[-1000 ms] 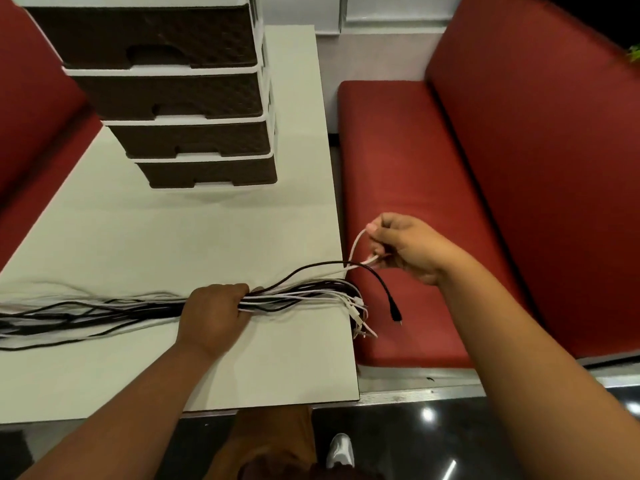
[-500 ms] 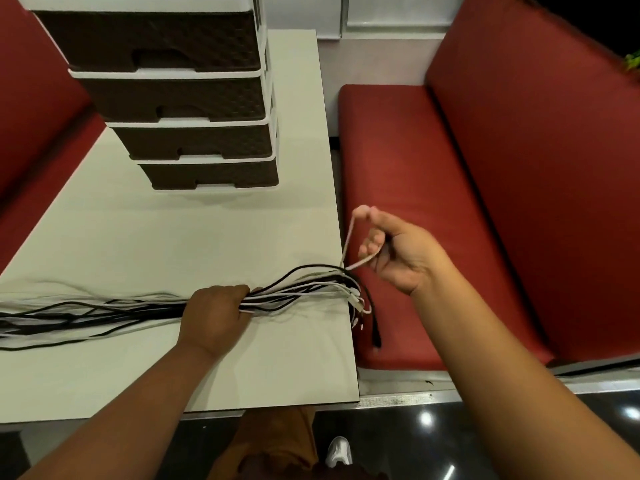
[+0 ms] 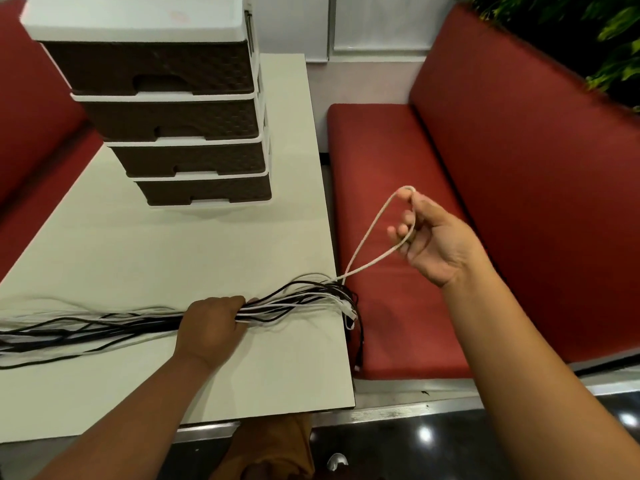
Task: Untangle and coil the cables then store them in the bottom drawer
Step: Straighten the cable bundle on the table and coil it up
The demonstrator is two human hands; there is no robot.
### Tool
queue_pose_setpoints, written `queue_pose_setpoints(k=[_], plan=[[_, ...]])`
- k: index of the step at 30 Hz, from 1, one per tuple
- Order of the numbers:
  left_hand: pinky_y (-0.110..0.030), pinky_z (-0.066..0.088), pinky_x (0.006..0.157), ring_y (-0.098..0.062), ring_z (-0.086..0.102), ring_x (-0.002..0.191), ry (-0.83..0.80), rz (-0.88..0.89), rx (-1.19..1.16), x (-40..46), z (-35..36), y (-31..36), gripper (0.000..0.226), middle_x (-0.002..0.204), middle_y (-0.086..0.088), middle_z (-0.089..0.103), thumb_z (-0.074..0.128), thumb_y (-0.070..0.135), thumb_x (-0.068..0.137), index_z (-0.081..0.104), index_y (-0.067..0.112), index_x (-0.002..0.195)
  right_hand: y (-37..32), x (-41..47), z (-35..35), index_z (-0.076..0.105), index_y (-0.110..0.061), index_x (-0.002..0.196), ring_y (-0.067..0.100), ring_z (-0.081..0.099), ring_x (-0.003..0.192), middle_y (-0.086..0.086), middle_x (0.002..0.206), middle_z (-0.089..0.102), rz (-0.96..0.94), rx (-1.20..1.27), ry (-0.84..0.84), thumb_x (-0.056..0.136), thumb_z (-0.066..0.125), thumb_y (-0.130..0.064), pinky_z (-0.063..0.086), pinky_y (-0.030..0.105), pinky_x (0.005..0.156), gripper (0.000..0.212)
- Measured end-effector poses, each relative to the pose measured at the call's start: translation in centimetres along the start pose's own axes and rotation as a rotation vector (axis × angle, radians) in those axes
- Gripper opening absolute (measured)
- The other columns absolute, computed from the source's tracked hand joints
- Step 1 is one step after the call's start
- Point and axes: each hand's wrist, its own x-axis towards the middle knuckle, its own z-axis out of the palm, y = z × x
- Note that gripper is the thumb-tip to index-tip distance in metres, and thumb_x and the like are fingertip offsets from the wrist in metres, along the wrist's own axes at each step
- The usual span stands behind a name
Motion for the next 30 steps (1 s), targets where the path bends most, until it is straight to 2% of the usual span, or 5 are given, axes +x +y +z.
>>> queue_pose_setpoints(k=[3, 12, 18, 24, 30], plan=[[-0.026, 0.027, 0.045, -0.028, 0.052, 0.046, -0.017, -0.004, 0.019, 0.0, 0.0, 0.0, 0.021, 0.049, 0.001, 0.054, 0.043, 0.034, 0.074, 0.051, 0.02, 0.059, -1.3, -0.2, -0.7, 0.063, -0.013, 0.087, 0.019, 0.068, 0.07, 0.0, 0.067, 0.062, -0.1, 0.18, -0.059, 0.098, 0.045, -0.019, 0.058, 0.041, 0.083, 0.021], [-0.026, 0.024, 0.048, -0.028, 0.053, 0.047, 0.027, 0.03, -0.008, -0.1, -0.1, 0.0, 0.028, 0.05, 0.002, 0.055, 0.039, 0.041, 0.079, 0.049, 0.022, 0.06, 3.8, 2.2, -6.9, 0.053, -0.008, 0.08, 0.012, 0.048, 0.033, 0.0, 0.041, 0.045, 0.309, -0.112, 0.403, 0.107, 0.027, -0.033, 0.055, 0.027, 0.042, 0.045], [-0.026, 0.025, 0.049, -0.029, 0.053, 0.048, 0.029, 0.035, 0.005, 0.0, 0.2, -0.2, 0.029, 0.051, 0.002, 0.055, 0.039, 0.041, 0.079, 0.05, 0.021, 0.061, 8.7, 1.5, -11.1, 0.055, -0.003, 0.076, 0.031, 0.062, 0.064, 0.018, 0.078, 0.063, 0.609, -0.988, 0.409, 0.102, 0.04, -0.044, 0.056, 0.041, 0.063, 0.051], [-0.026, 0.028, 0.048, -0.03, 0.054, 0.048, 0.039, 0.034, 0.01, 0.0, 0.3, -0.2, 0.033, 0.051, 0.0, 0.055, 0.038, 0.042, 0.083, 0.051, 0.021, 0.06, 9.0, 1.3, -6.3, 0.059, -0.014, 0.089, 0.025, 0.059, 0.085, 0.006, 0.089, 0.06, -0.295, -1.444, 0.219, 0.091, 0.064, -0.03, 0.041, 0.031, 0.068, 0.016], [-0.026, 0.026, 0.049, -0.028, 0.054, 0.048, 0.037, 0.019, 0.009, 0.1, 0.5, -0.2, 0.034, 0.05, 0.001, 0.055, 0.041, 0.043, 0.086, 0.05, 0.023, 0.06, 12.4, 0.0, -1.3, 0.056, -0.027, 0.12, 0.017, 0.046, 0.106, -0.007, 0.115, 0.053, -0.418, -1.786, -0.319, 0.089, 0.054, -0.035, 0.038, 0.037, 0.085, 0.032]])
